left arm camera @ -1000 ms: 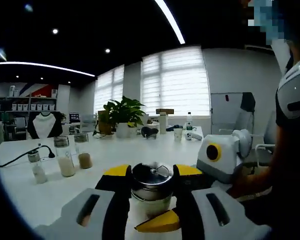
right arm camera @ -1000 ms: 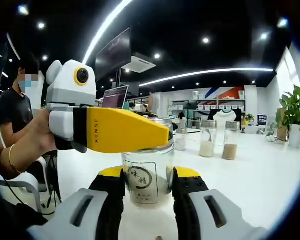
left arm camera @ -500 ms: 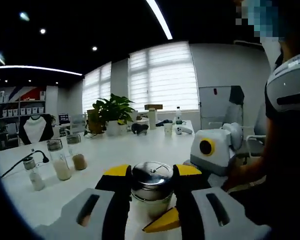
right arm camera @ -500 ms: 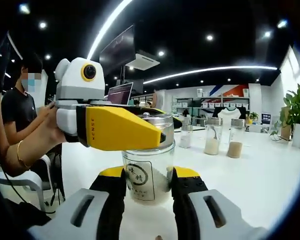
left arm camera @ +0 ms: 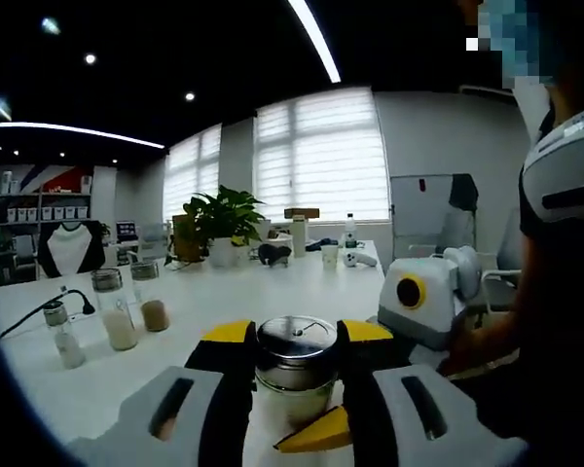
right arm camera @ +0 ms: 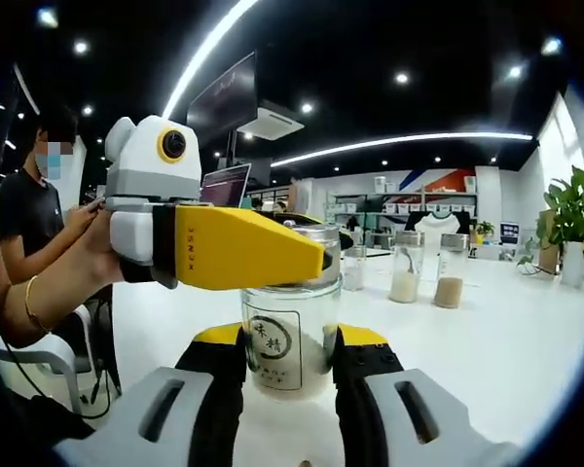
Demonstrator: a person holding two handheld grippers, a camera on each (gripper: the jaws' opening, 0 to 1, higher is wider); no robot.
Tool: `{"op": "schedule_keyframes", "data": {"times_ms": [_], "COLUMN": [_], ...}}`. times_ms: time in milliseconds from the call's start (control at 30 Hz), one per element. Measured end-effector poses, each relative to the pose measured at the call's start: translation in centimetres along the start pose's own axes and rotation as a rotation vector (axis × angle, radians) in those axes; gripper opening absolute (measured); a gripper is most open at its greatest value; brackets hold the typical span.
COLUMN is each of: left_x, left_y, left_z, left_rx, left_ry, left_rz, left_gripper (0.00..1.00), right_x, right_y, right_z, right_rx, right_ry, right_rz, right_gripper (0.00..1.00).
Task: Rotate the seasoning bottle until the label or dispensing opening points toward the visible target arrow and the bottle remains upright within the marked orientation range
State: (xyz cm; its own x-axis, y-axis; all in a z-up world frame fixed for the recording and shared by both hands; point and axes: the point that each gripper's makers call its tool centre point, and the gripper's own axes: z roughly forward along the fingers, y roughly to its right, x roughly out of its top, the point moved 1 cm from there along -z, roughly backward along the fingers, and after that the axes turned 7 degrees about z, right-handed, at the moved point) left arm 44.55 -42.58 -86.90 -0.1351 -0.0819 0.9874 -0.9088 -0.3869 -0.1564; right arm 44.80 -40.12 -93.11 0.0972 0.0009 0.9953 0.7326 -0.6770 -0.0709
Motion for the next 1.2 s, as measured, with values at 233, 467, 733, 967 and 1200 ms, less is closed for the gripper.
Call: {"op": "schedule_keyframes", "data": {"times_ms": [233, 467, 733, 967, 1200], "left_x": [-0.3, -0.1, -0.7, -0.6, -1.1], "left_y": [-0.3, -0.9, -1.0, -0.5, -0.5], "left_z": [0.5, 0.5, -0.4, -0.4, -0.4], "left_rx": [0.071, 0.205, 0.322, 0.439, 0.532], "left_ry": [0.031, 0.048, 0.025, 0.001, -0.057], "left_rz": [-0.051, -0.124, -0.172, -0.172, -0.119], "left_gripper": [0.35, 0.37, 0.39, 0.36, 0.36], "right_x": [-0.2, 0.0, -0.3, -0.3, -0.4], "right_y": [0.6, 1.1, 0.9, 1.0, 1.0], "right_z": [-0.1, -0.2, 0.0, 0.2, 0.2], "right_rx": [-0.033, -0.058, -0.056, -0.071, -0.076], "right_ry": [-0.002, 0.010, 0.007, 0.012, 0.008], "right_rz": [0.018, 0.022, 0.035, 0.035, 0.030], "right_gripper": [0.32, 0.32, 0.32, 0.32, 0.32]}}
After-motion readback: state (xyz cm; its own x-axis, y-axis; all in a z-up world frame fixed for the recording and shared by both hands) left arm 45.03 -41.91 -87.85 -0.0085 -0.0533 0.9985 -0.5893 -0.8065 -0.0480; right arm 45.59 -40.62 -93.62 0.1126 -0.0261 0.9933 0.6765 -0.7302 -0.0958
